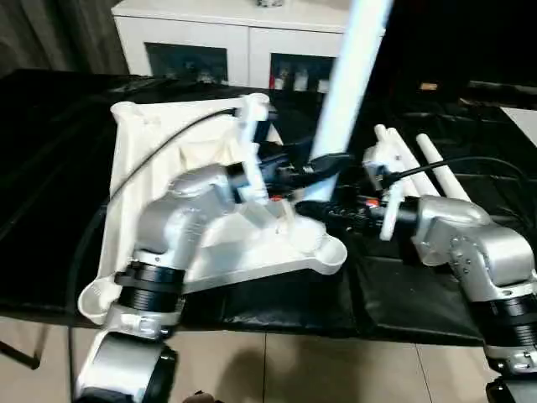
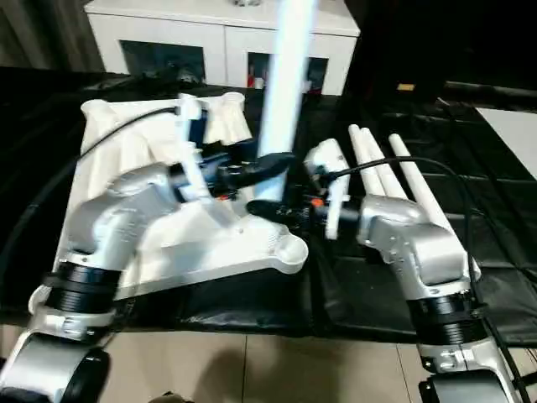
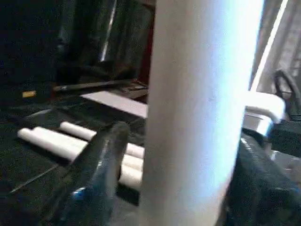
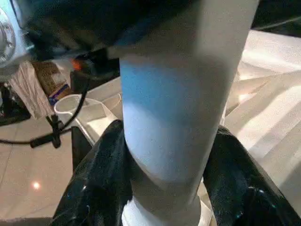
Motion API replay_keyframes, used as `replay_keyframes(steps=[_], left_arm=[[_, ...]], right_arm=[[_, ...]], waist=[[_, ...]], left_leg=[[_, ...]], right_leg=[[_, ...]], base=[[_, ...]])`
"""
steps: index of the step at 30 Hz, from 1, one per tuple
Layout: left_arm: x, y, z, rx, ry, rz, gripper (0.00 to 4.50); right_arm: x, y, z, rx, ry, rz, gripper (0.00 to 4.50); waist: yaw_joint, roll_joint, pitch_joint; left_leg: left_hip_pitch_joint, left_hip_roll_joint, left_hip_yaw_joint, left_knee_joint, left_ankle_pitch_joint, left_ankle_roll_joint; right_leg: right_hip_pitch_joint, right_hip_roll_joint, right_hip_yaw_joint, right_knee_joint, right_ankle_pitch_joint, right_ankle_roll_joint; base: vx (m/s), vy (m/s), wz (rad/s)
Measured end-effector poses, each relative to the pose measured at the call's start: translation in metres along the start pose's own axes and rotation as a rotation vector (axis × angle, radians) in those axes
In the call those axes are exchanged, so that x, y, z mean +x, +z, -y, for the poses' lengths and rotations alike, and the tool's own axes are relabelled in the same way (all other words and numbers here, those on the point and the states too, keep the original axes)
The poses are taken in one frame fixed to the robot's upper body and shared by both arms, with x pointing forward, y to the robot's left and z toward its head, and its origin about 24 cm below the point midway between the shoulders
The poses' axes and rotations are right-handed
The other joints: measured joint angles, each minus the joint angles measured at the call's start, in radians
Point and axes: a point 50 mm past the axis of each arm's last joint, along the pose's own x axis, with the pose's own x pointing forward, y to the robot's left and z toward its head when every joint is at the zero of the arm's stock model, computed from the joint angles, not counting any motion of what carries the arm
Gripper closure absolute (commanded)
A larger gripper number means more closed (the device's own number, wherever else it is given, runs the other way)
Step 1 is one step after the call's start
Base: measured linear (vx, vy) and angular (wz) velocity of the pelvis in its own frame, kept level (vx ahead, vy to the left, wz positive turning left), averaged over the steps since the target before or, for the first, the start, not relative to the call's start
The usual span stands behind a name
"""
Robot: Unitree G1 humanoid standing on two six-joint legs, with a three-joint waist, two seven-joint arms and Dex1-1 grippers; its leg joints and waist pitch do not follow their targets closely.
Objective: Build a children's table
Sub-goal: Insert table leg to table base
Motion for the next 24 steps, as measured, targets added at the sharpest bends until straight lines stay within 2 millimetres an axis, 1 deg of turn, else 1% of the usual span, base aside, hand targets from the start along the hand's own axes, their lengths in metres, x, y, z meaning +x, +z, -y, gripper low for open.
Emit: replay_keyframes(steps=[2, 4, 5, 8, 9, 10, 11, 13, 16, 20, 21, 22, 23, 24], left_arm=[[0.0001, -0.0001, 0.0002, 0.000, -0.004, 0.000, 1.06], [-0.0002, -0.0002, 0.0002, -0.004, -0.005, -0.002, 1.00], [-0.0004, -0.0007, 0.0001, -0.010, -0.005, -0.006, 1.23], [-0.0012, -0.0014, 0.0007, -0.016, -0.012, -0.024, 1.34], [-0.0012, -0.0016, 0.0009, -0.017, -0.015, -0.028, 1.50], [-0.0014, -0.0018, 0.0010, -0.017, -0.016, -0.031, 1.50], [-0.0016, -0.0018, 0.0010, -0.019, -0.018, -0.032, 1.76], [-0.0012, -0.0019, 0.0018, -0.028, -0.026, -0.030, 1.78], [-0.0008, -0.0023, 0.0018, -0.039, -0.022, -0.029, 2.13], [-0.0008, -0.0021, 0.0015, -0.048, -0.015, -0.024, 2.31], [-0.0001, -0.0021, 0.0017, -0.052, -0.013, -0.020, 2.53], [0.0001, -0.0019, 0.0016, -0.054, -0.009, -0.016, 2.55], [-0.0004, -0.0016, 0.0010, -0.054, -0.003, -0.014, 2.54], [-0.0012, -0.0007, 0.0000, -0.058, 0.008, -0.007, 2.54]], right_arm=[[-0.0001, 0.0000, 0.0001, -0.001, 0.000, -0.001, 2.67], [0.0000, -0.0006, -0.0002, -0.002, 0.002, -0.008, 2.67], [-0.0001, -0.0014, -0.0002, -0.005, 0.002, -0.018, 2.67], [0.0007, -0.0030, -0.0003, -0.011, 0.000, -0.036, 2.67], [0.0007, -0.0033, -0.0003, -0.013, 0.000, -0.040, 2.67], [0.0008, -0.0034, -0.0005, -0.013, 0.002, -0.041, 2.67], [0.0006, -0.0035, -0.0006, -0.013, 0.005, -0.043, 2.67], [0.0004, -0.0034, -0.0005, -0.013, 0.006, -0.043, 2.67], [-0.0001, -0.0037, -0.0001, -0.012, 0.004, -0.045, 2.67], [-0.0010, -0.0038, 0.0006, -0.011, 0.001, -0.046, 2.67], [-0.0013, -0.0036, 0.0008, -0.012, -0.001, -0.045, 2.32], [-0.0016, -0.0033, 0.0010, -0.012, -0.003, -0.043, 2.11], [-0.0016, -0.0031, 0.0010, -0.012, -0.003, -0.041, 1.98], [-0.0014, -0.0030, 0.0009, -0.013, -0.003, -0.040, 1.98]], waist=[[0.000, 0.000, 0.000], [0.000, 0.000, 0.000], [-0.001, 0.000, 0.000], [-0.001, 0.000, 0.000], [0.000, 0.000, 0.000], [0.000, 0.000, 0.000], [0.000, 0.000, 0.000], [0.000, 0.000, 0.000], [0.000, 0.000, 0.000], [0.000, 0.000, 0.000], [0.000, 0.000, 0.000], [0.000, 0.000, 0.000], [0.000, 0.000, 0.000], [0.000, 0.000, 0.000]], left_leg=[[0.000, 0.000, 0.000, 0.000, 0.000, 0.000], [0.000, 0.000, 0.000, 0.000, 0.000, 0.000], [0.000, 0.000, 0.000, 0.000, 0.000, 0.000], [0.000, 0.000, 0.000, 0.000, 0.000, 0.000], [0.000, 0.000, 0.000, 0.000, 0.000, 0.000], [0.000, 0.000, 0.000, 0.000, 0.000, 0.000], [0.000, 0.000, 0.000, 0.000, 0.000, 0.000], [0.000, 0.000, 0.000, 0.000, 0.000, 0.000], [0.000, 0.000, 0.000, 0.000, 0.000, 0.000], [0.000, 0.000, 0.000, 0.000, 0.000, 0.000], [0.000, 0.000, 0.000, 0.000, 0.000, 0.000], [0.000, 0.000, 0.000, 0.000, 0.000, 0.000], [0.000, 0.000, 0.000, 0.000, 0.000, 0.000], [0.000, 0.000, 0.000, 0.000, 0.000, 0.000]], right_leg=[[0.000, 0.000, 0.000, 0.000, 0.000, 0.000], [0.000, 0.000, 0.000, 0.000, 0.000, 0.000], [0.000, 0.000, 0.000, 0.000, 0.000, 0.000], [0.000, 0.000, 0.000, 0.000, 0.000, 0.000], [0.000, 0.000, 0.000, 0.000, 0.000, 0.000], [0.000, 0.000, 0.000, 0.000, 0.000, 0.000], [0.000, 0.000, 0.000, 0.000, 0.000, 0.000], [0.000, 0.000, 0.000, 0.000, 0.000, 0.000], [0.000, 0.000, 0.000, 0.000, 0.000, 0.000], [0.000, 0.000, 0.000, 0.000, 0.000, 0.000], [0.000, 0.000, 0.000, 0.000, 0.000, 0.000], [0.000, 0.000, 0.000, 0.000, 0.000, 0.000], [0.000, 0.000, 0.000, 0.000, 0.000, 0.000], [0.000, 0.000, 0.000, 0.000, 0.000, 0.000]], base=[[0.000, 0.000, 0.00], [0.000, 0.000, 0.00], [0.000, 0.000, 0.00], [0.000, 0.000, 0.00], [0.000, 0.000, 0.00], [0.000, 0.000, 0.00], [0.000, 0.000, 0.00], [0.000, 0.000, 0.00], [0.000, 0.000, 0.00], [0.000, 0.000, 0.00], [0.000, 0.000, 0.00], [0.000, 0.000, 0.00], [0.000, 0.000, 0.00], [0.000, 0.000, 0.00]])
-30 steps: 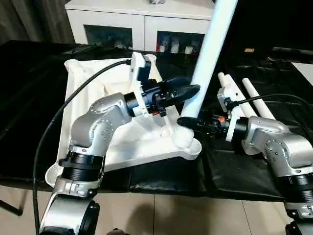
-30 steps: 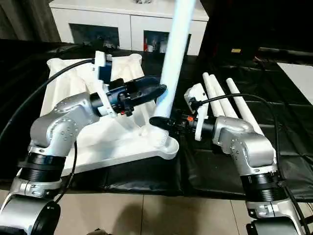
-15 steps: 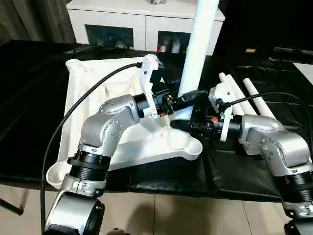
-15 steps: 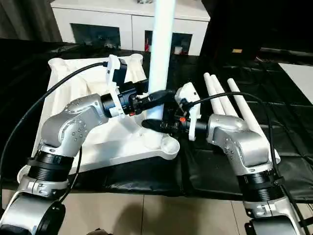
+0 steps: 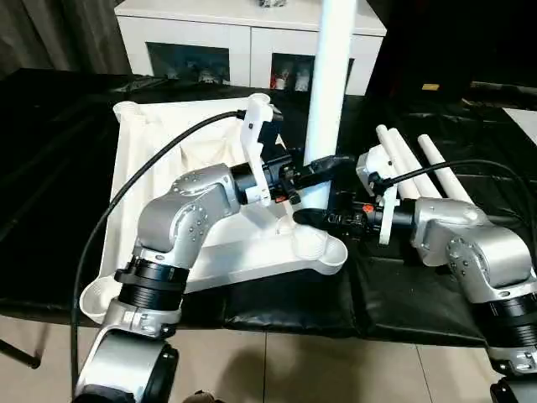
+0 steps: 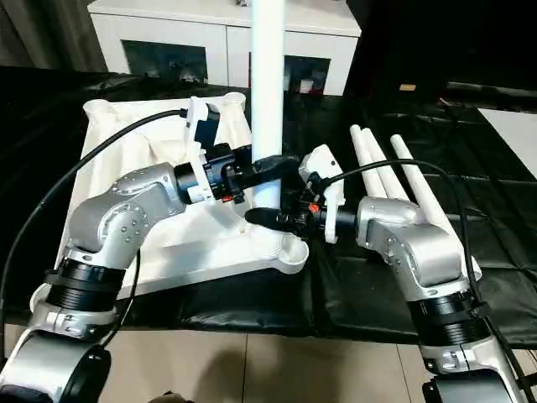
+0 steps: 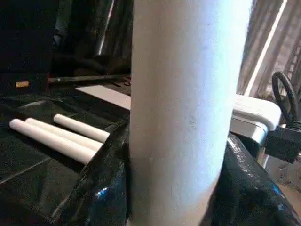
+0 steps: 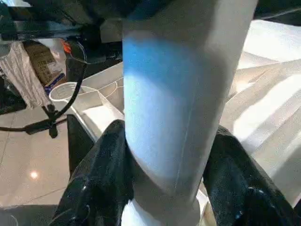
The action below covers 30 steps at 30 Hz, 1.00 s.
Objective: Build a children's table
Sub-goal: Insert table leg to table base
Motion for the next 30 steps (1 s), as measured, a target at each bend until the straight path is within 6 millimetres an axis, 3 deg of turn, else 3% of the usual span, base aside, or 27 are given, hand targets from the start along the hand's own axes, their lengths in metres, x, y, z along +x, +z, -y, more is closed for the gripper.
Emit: replay_keyframes(steps=[15, 20, 21, 30], left_arm=[[-0.0020, 0.0088, -0.0036, -0.015, 0.033, 0.029, 2.62], [-0.0017, 0.0076, -0.0024, -0.027, 0.019, 0.018, 2.62], [-0.0017, 0.0078, -0.0021, -0.028, 0.017, 0.017, 2.62], [-0.0022, 0.0099, 0.0008, -0.032, -0.010, 0.018, 2.62]], right_arm=[[-0.0036, 0.0031, 0.0048, 0.020, -0.005, 0.025, 0.66], [-0.0035, 0.0051, 0.0046, 0.019, 0.010, 0.026, 0.66], [-0.0034, 0.0049, 0.0046, 0.023, 0.012, 0.025, 0.91], [-0.0017, 0.0026, 0.0053, 0.065, 0.045, 0.007, 1.64]], waist=[[0.000, 0.000, 0.000], [0.000, 0.000, 0.000], [0.000, 0.000, 0.000], [0.001, 0.000, 0.000]], left_leg=[[0.000, 0.000, 0.000, 0.000, 0.003, 0.005], [0.000, 0.000, 0.000, 0.000, 0.003, 0.005], [0.000, 0.000, 0.000, 0.000, 0.003, 0.005], [0.000, 0.000, 0.000, 0.000, 0.003, 0.005]], right_leg=[[0.000, 0.000, 0.000, 0.000, 0.000, 0.000], [0.000, 0.000, 0.000, 0.000, 0.000, 0.000], [0.000, 0.000, 0.000, 0.000, 0.000, 0.000], [0.000, 0.000, 0.000, 0.000, 0.000, 0.000]], base=[[0.000, 0.000, 0.00], [0.000, 0.000, 0.00], [0.000, 0.000, 0.00], [0.000, 0.000, 0.00]])
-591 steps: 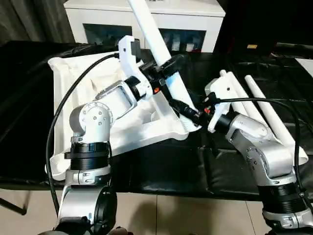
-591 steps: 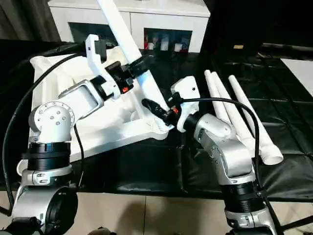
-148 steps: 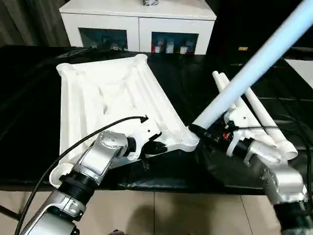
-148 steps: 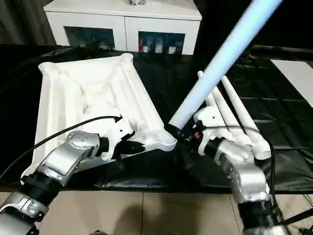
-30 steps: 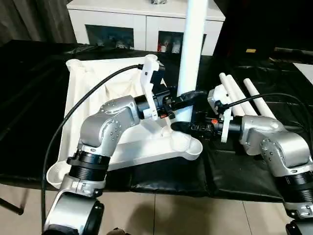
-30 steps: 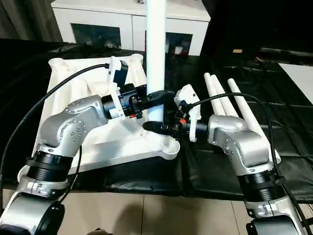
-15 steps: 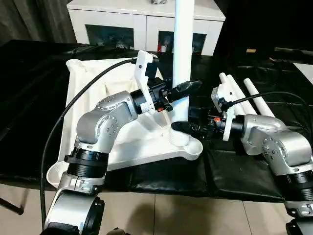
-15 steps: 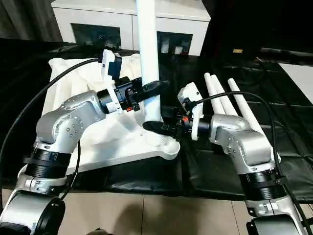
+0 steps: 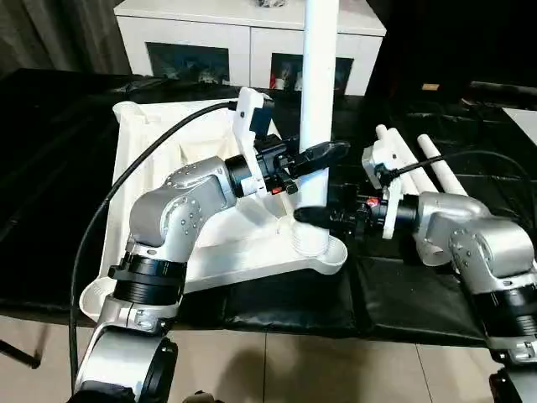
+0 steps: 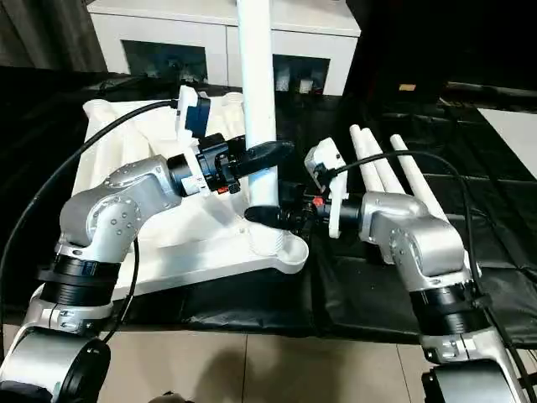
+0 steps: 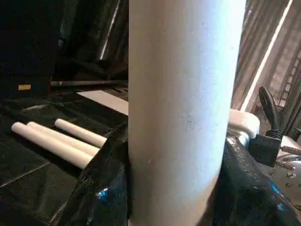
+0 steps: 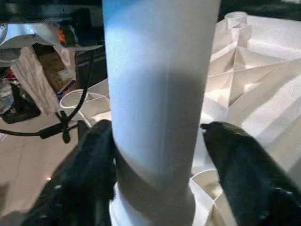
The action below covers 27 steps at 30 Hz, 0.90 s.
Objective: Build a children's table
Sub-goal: Insert table leg to table base
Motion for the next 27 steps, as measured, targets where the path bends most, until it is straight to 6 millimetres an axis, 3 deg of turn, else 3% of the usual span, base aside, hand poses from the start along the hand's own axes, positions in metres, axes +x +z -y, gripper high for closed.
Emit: replay_keyframes(steps=[10, 17, 20, 27], left_arm=[[0.002, 0.000, 0.004, 0.006, -0.029, -0.014, 2.62], [0.000, 0.000, 0.005, 0.021, -0.036, -0.037, 2.62], [-0.001, 0.000, 0.005, 0.039, -0.025, -0.048, 1.92], [-0.005, -0.003, -0.002, 0.054, 0.030, -0.074, 1.49]], right_arm=[[0.003, -0.003, -0.003, 0.024, 0.046, -0.015, 2.56], [0.005, -0.004, -0.004, 0.024, 0.052, -0.023, 2.62], [0.005, -0.004, -0.004, 0.022, 0.045, -0.022, 2.63], [-0.005, -0.002, 0.009, 0.015, -0.118, 0.044, 2.63]], waist=[[0.000, 0.000, 0.000], [0.000, 0.000, 0.000], [0.000, 0.000, 0.000], [0.000, 0.000, 0.000]], left_leg=[[0.000, 0.000, 0.000, 0.000, 0.000, 0.000], [0.000, 0.000, 0.000, 0.000, 0.000, 0.000], [0.000, 0.000, 0.000, 0.000, 0.000, 0.000], [0.000, 0.000, 0.000, 0.000, 0.000, -0.002]], right_leg=[[0.000, 0.000, 0.000, 0.000, 0.000, 0.000], [0.000, 0.000, 0.000, 0.000, 0.000, 0.000], [0.000, 0.000, 0.000, 0.000, 0.000, 0.000], [0.000, 0.000, 0.000, 0.001, 0.000, 0.000]], base=[[0.000, 0.000, 0.00], [0.000, 0.000, 0.00], [0.000, 0.000, 0.00], [0.000, 0.000, 0.00]])
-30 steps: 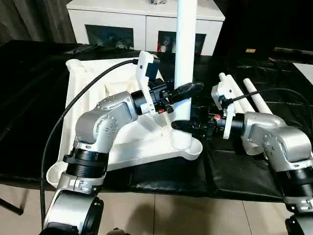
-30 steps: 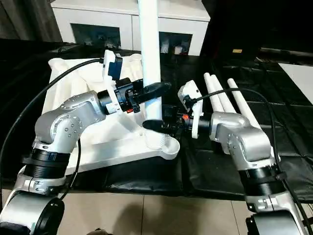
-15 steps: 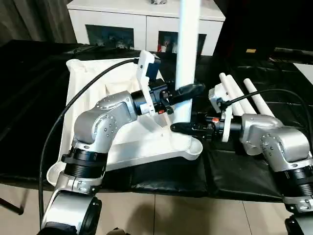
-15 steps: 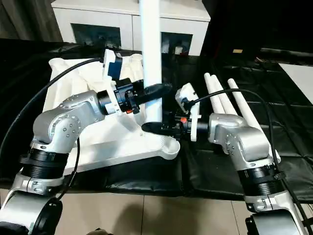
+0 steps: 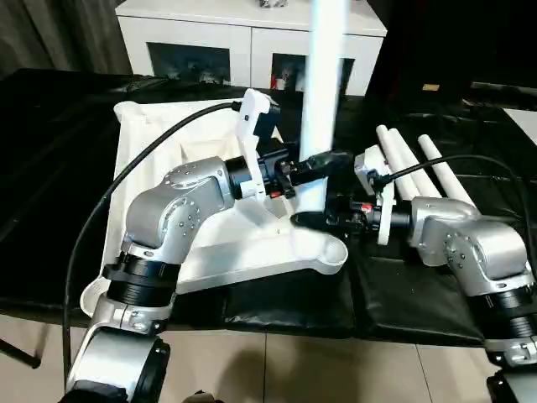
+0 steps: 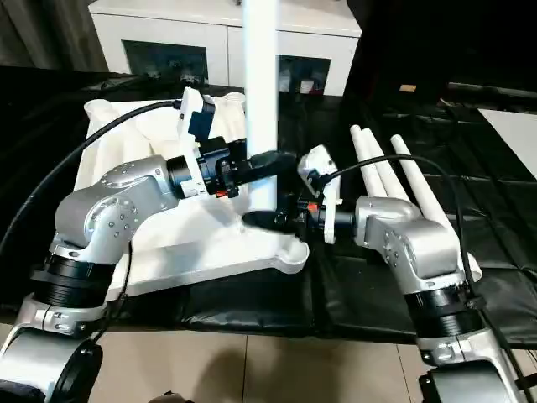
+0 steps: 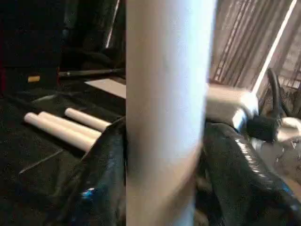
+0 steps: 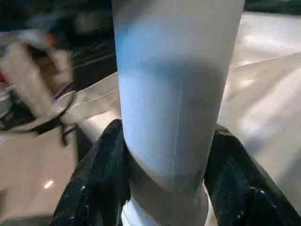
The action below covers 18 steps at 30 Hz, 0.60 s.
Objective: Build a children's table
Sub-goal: Insert table leg to table base
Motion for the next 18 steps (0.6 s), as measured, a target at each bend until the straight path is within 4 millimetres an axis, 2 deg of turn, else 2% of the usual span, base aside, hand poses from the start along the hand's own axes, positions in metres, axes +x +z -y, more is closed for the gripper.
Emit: replay_keyframes(steps=[5, 10, 13, 15, 16, 17, 18], left_arm=[[-0.012, -0.003, -0.014, 0.027, 0.077, -0.025, 1.11], [-0.028, -0.015, -0.029, 0.127, 0.156, -0.136, 0.72], [-0.033, -0.045, -0.025, 0.306, 0.059, -0.341, 0.69], [-0.039, -0.074, -0.019, 0.295, -0.026, -0.450, 0.68], [-0.040, -0.084, -0.015, 0.274, -0.060, -0.476, 0.68], [-0.039, -0.093, -0.010, 0.260, -0.100, -0.501, 0.96], [-0.038, -0.095, -0.008, 0.258, -0.118, -0.510, 0.96]], right_arm=[[-0.022, -0.001, 0.025, 0.028, -0.238, 0.064, 2.64], [-0.037, -0.011, 0.034, 0.031, -0.336, 0.034, 2.64], [-0.042, -0.020, 0.033, 0.039, -0.343, 0.008, 2.64], [-0.044, -0.024, 0.033, 0.038, -0.350, -0.010, 2.64], [-0.043, -0.024, 0.033, 0.037, -0.347, -0.012, 2.64], [-0.042, -0.024, 0.032, 0.033, -0.340, -0.013, 2.64], [-0.042, -0.024, 0.032, 0.029, -0.335, -0.013, 2.64]], waist=[[-0.001, 0.000, 0.000], [-0.002, 0.000, 0.000], [-0.002, 0.003, -0.001], [-0.003, 0.006, 0.000], [-0.003, 0.008, 0.001], [-0.002, 0.010, 0.002], [-0.002, 0.011, 0.003]], left_leg=[[0.000, 0.000, 0.000, 0.000, 0.000, -0.001], [0.000, 0.000, 0.000, 0.000, 0.000, -0.001], [0.000, 0.000, 0.000, -0.001, 0.000, -0.001], [-0.001, 0.000, 0.000, -0.001, 0.000, -0.001], [-0.001, 0.000, 0.000, -0.001, -0.001, -0.003], [0.000, 0.000, 0.000, -0.001, -0.001, -0.003], [0.000, 0.000, 0.000, -0.001, 0.000, -0.004]], right_leg=[[0.000, 0.000, 0.000, 0.000, 0.000, 0.000], [0.000, 0.000, 0.000, 0.000, 0.000, 0.000], [0.000, 0.000, 0.000, -0.001, 0.000, 0.000], [-0.001, 0.000, 0.000, -0.001, 0.000, 0.001], [-0.001, 0.000, 0.000, -0.001, 0.001, 0.001], [-0.001, 0.000, 0.000, 0.000, 0.001, 0.001], [-0.001, 0.000, 0.000, 0.000, 0.001, 0.001]], base=[[0.000, 0.000, 0.00], [0.000, 0.000, 0.00], [0.000, 0.000, 0.00], [0.000, 0.000, 0.00], [0.000, 0.000, 0.00], [0.000, 0.000, 0.00], [0.000, 0.000, 0.00]])
